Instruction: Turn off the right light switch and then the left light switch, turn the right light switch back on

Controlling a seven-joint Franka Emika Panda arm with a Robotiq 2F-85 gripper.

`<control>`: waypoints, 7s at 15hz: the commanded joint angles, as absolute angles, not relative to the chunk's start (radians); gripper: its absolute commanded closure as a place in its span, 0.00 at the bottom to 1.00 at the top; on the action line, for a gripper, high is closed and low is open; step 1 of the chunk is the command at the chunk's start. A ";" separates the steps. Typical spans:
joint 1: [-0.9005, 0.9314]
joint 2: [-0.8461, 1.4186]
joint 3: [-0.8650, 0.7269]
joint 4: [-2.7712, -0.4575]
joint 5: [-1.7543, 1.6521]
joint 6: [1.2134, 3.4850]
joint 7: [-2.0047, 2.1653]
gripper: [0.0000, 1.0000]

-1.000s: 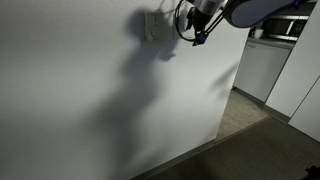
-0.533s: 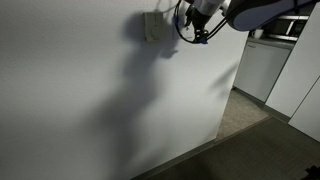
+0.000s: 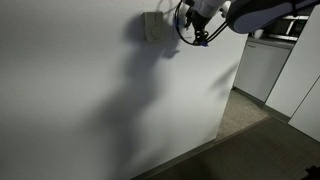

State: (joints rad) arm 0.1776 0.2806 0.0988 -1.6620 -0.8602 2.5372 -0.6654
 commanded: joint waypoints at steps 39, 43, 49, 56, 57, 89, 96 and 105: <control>0.168 0.282 0.109 -1.662 -0.861 2.547 -0.666 0.00; 0.168 0.282 0.109 -1.662 -0.861 2.547 -0.666 0.00; 0.168 0.282 0.109 -1.662 -0.861 2.547 -0.666 0.00; 0.186 0.295 0.107 -1.583 -0.869 2.406 -0.706 0.00; 0.193 0.288 0.106 -1.582 -0.877 2.367 -0.705 0.00; 0.126 0.248 0.123 -1.677 -0.869 2.544 -0.855 0.00; 0.126 0.217 0.116 -1.670 -0.897 2.540 -0.896 0.00; 0.130 0.210 0.116 -1.675 -0.884 2.508 -0.890 0.00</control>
State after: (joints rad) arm 0.1326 0.2441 0.1295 -1.6886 -0.8609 2.5081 -0.8801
